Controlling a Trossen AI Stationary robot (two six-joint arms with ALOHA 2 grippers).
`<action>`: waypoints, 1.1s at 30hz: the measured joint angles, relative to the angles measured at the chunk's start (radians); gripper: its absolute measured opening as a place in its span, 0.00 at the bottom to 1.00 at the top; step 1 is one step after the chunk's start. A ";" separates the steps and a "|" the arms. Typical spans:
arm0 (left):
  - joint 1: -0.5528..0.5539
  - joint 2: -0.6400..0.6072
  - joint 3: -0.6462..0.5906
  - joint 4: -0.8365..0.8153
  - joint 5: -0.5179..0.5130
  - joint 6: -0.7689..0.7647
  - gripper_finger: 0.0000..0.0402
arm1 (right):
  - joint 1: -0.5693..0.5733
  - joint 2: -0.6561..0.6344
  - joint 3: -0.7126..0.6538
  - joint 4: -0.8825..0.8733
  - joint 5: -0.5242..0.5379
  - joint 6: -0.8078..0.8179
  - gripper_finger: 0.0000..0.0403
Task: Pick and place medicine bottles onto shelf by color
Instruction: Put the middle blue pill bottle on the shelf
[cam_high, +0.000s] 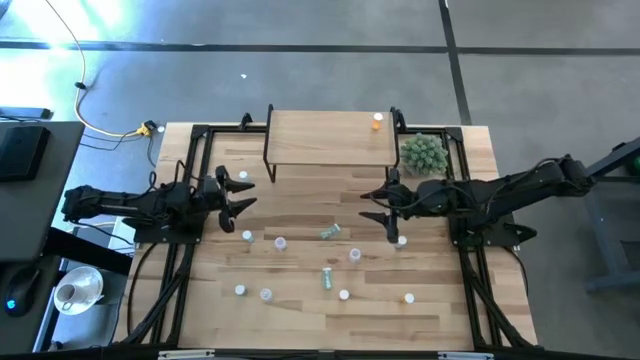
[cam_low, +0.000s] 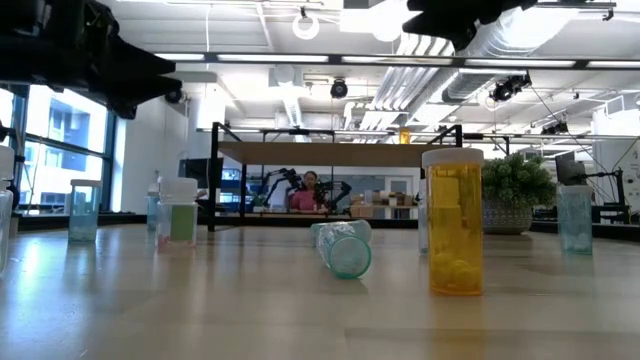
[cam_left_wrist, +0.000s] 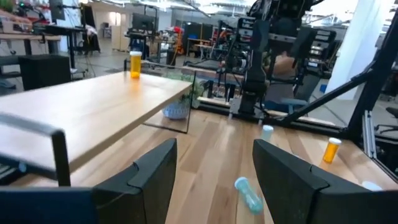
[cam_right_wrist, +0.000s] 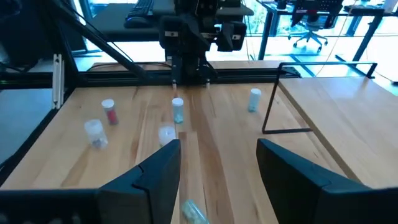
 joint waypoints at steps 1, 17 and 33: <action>0.000 0.015 0.013 -0.011 0.005 0.011 0.50 | 0.002 0.000 0.000 0.000 0.000 0.000 0.50; -0.073 0.283 0.385 -0.538 0.171 -0.047 0.50 | 0.017 0.000 0.000 -0.084 -0.002 0.058 0.50; -0.337 0.382 0.550 -0.940 -0.015 -0.311 0.50 | 0.017 0.000 0.000 -0.106 -0.002 0.080 0.50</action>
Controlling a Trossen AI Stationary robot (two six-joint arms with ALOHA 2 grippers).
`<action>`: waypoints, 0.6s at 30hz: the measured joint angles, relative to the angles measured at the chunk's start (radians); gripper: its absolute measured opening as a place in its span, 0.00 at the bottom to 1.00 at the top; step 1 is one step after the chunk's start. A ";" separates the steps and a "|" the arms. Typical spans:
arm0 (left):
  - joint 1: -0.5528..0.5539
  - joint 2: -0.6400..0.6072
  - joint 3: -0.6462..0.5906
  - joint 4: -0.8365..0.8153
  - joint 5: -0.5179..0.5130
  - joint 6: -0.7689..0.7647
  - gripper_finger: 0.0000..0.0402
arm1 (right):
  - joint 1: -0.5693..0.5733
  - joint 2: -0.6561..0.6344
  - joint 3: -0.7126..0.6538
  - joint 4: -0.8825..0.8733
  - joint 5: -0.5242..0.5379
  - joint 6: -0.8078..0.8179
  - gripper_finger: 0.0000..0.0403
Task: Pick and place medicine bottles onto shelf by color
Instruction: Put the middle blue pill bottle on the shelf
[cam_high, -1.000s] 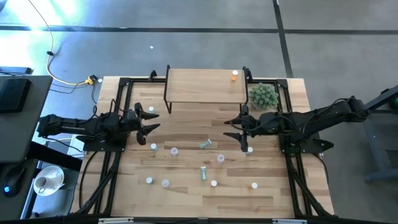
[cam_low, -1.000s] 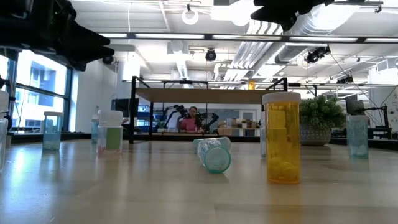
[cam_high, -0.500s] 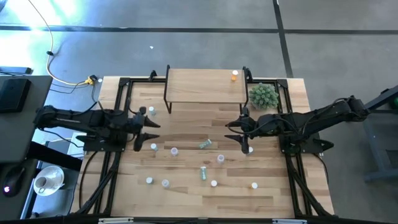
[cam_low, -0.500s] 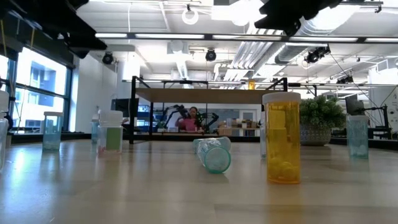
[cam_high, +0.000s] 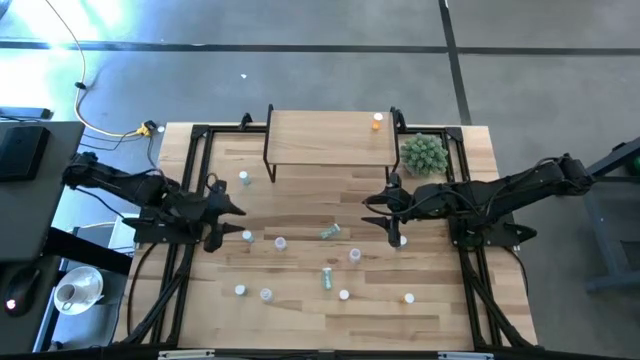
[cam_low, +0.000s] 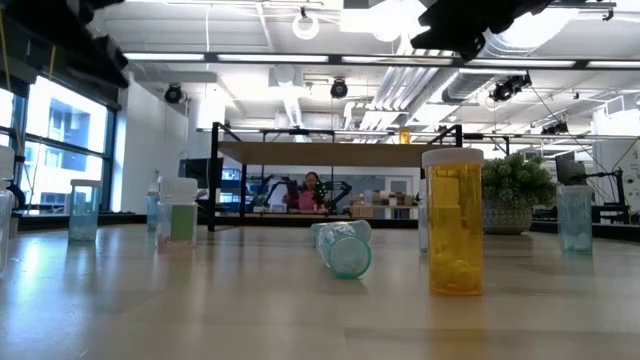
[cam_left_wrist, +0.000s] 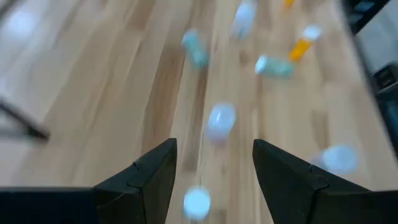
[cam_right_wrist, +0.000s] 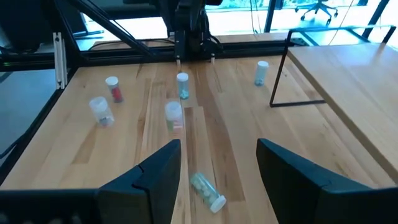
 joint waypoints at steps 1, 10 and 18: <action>-0.016 0.009 0.000 -0.028 -0.015 -0.031 0.50 | 0.000 0.000 0.000 -0.003 0.000 0.004 0.50; -0.136 0.143 0.000 -0.076 -0.076 -0.161 0.50 | 0.000 0.000 0.000 -0.004 0.000 0.007 0.50; -0.169 0.290 0.000 -0.106 -0.113 -0.269 0.50 | 0.000 0.000 0.000 -0.007 0.000 0.007 0.50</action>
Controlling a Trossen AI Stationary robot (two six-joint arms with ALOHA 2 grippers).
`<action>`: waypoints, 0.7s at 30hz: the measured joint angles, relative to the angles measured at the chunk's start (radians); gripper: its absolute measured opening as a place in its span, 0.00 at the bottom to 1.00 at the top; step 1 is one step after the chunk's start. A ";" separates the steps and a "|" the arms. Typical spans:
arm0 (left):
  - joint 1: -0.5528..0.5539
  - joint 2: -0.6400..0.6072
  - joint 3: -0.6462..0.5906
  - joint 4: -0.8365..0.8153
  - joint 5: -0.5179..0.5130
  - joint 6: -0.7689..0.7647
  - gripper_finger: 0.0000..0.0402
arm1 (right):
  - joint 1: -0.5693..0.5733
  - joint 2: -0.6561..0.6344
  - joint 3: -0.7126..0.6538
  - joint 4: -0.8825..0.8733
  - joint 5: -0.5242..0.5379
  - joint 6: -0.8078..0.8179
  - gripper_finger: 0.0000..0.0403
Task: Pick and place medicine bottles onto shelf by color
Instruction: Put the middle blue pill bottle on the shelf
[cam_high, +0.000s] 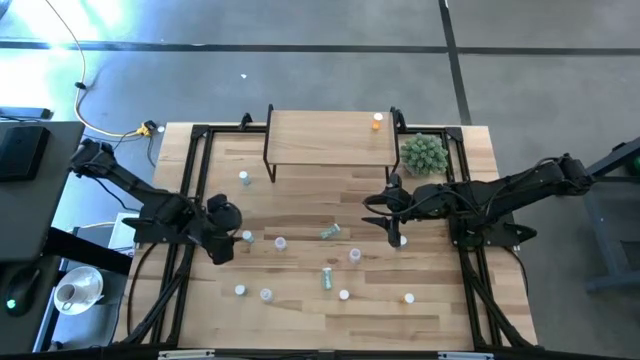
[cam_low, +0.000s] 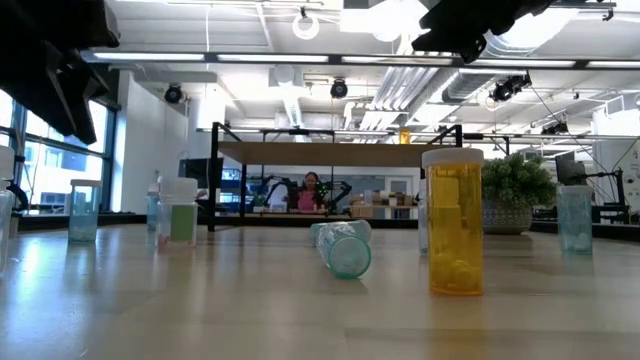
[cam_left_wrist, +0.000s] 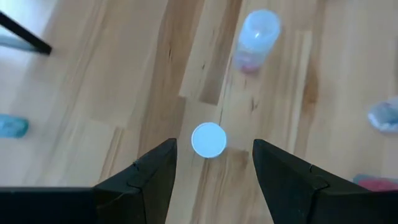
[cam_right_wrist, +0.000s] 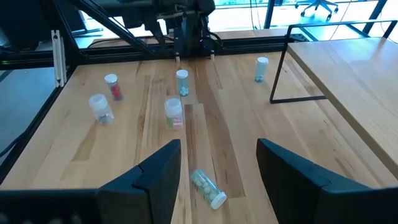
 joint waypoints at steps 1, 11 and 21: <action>0.000 0.016 0.000 0.001 0.000 -0.012 0.50 | 0.000 0.000 0.000 0.000 0.000 0.000 0.50; 0.000 0.129 0.000 0.014 0.013 -0.066 0.50 | 0.000 0.000 0.000 -0.003 0.000 0.000 0.50; 0.000 0.189 0.000 0.065 0.024 -0.069 0.50 | 0.000 0.000 0.000 -0.017 0.000 0.000 0.50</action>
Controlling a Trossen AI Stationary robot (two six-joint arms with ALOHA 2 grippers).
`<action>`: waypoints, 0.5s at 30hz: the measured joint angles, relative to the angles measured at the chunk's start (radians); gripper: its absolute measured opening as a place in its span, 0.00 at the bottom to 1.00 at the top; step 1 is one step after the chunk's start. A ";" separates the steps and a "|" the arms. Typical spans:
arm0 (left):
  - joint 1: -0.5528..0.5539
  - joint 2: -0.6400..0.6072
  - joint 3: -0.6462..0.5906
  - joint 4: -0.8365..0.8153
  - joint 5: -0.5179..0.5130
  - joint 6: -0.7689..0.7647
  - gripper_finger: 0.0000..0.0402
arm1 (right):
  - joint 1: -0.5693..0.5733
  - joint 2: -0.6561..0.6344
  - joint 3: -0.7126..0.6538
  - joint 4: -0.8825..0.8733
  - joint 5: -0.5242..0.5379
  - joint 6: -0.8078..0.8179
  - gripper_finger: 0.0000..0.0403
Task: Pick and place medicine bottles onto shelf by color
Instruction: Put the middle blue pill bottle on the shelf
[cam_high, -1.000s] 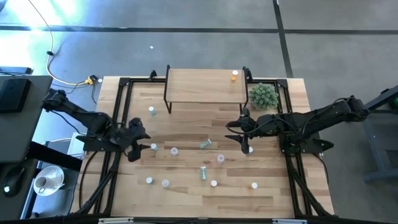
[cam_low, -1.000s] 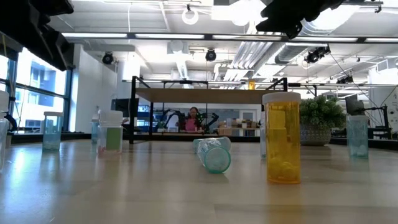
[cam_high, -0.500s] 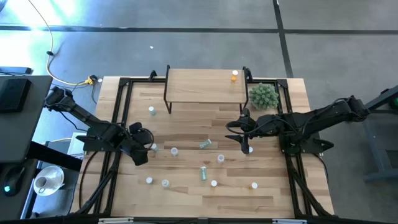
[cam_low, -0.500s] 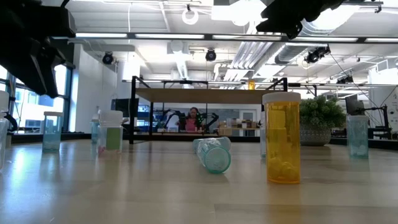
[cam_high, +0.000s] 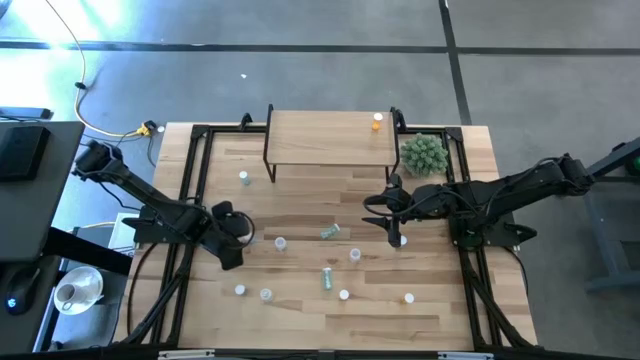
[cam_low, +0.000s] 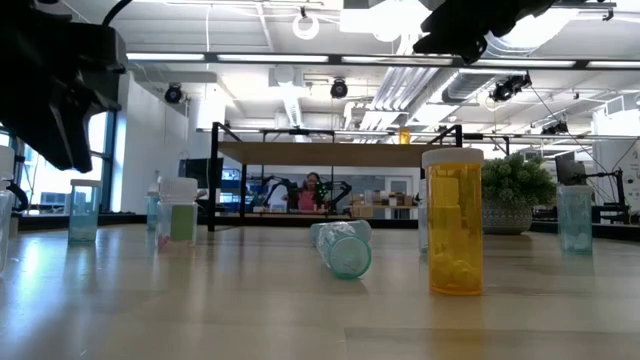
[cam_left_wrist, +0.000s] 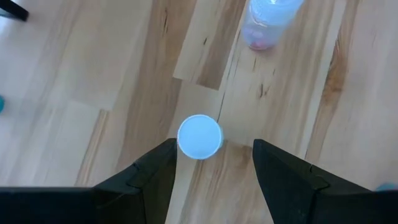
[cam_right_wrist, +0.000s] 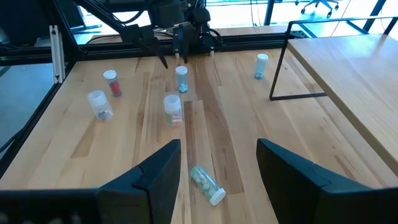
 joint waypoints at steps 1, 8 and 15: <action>0.000 0.009 0.000 -0.001 -0.001 -0.001 0.50 | 0.000 0.000 0.000 -0.001 0.000 0.000 0.50; 0.003 0.070 0.000 0.005 -0.032 -0.034 0.50 | 0.000 0.000 0.000 -0.004 0.000 0.000 0.50; 0.003 0.107 0.000 0.031 -0.043 -0.051 0.50 | 0.000 0.000 0.000 -0.006 0.000 0.000 0.50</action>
